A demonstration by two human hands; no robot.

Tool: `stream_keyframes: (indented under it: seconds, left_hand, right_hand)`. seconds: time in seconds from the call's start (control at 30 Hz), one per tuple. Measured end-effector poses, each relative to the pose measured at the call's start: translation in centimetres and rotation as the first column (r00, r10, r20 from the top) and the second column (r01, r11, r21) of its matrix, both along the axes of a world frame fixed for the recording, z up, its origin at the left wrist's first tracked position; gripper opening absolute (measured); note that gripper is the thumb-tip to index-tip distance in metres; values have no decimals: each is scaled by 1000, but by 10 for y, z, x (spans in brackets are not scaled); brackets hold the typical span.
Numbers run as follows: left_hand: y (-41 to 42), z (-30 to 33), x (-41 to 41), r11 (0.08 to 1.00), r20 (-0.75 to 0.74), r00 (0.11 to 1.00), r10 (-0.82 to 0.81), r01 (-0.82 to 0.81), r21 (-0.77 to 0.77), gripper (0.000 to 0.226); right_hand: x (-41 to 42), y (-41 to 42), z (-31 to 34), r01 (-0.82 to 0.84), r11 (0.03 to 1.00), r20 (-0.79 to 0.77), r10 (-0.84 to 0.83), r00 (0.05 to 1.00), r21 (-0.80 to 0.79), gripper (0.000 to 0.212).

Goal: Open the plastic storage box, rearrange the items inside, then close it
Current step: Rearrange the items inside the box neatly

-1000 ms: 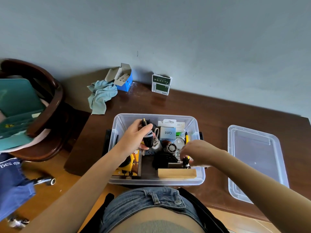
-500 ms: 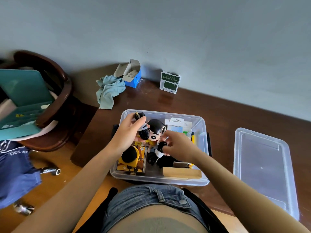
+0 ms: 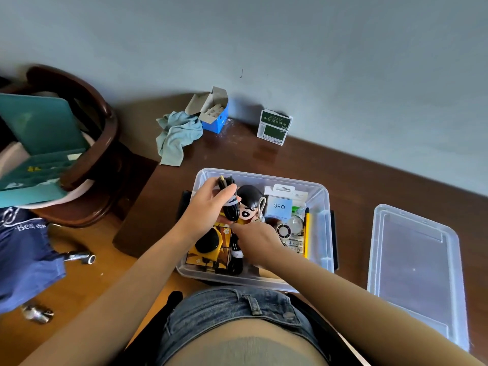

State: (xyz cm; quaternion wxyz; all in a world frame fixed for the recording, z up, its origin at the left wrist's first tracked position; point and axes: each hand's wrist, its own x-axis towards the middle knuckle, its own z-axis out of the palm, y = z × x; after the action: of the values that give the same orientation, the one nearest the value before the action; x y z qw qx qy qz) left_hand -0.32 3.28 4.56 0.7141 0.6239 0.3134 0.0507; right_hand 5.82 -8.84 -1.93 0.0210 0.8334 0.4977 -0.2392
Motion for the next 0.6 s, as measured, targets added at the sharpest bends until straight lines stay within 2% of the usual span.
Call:
stream_keyframes:
  seconds: [0.13, 0.33, 0.4, 0.5, 0.6]
  left_hand:
    - [-1, 1, -1, 999, 5, 1000, -2, 2, -33, 16]
    - [-2, 0, -1, 1000, -9, 1000, -3, 3, -31, 13]
    - [-1, 0, -2, 1000, -12, 1000, -5, 5, -26, 13]
    - [1, -1, -3, 1000, -25, 1000, -8, 8, -15, 20]
    - [2, -1, -4, 1000, -32, 999, -17, 17, -14, 21]
  right_hand:
    - [10, -3, 2, -128, 990, 46, 125, 991, 65, 35]
    - [10, -5, 3, -209, 977, 164, 201, 966, 31, 31]
    - [10, -5, 2, -250, 967, 191, 237, 953, 46, 20]
    - [11, -4, 1, -306, 951, 153, 296, 943, 41, 11]
    - [18, -3, 0, -274, 961, 49, 275, 960, -27, 18]
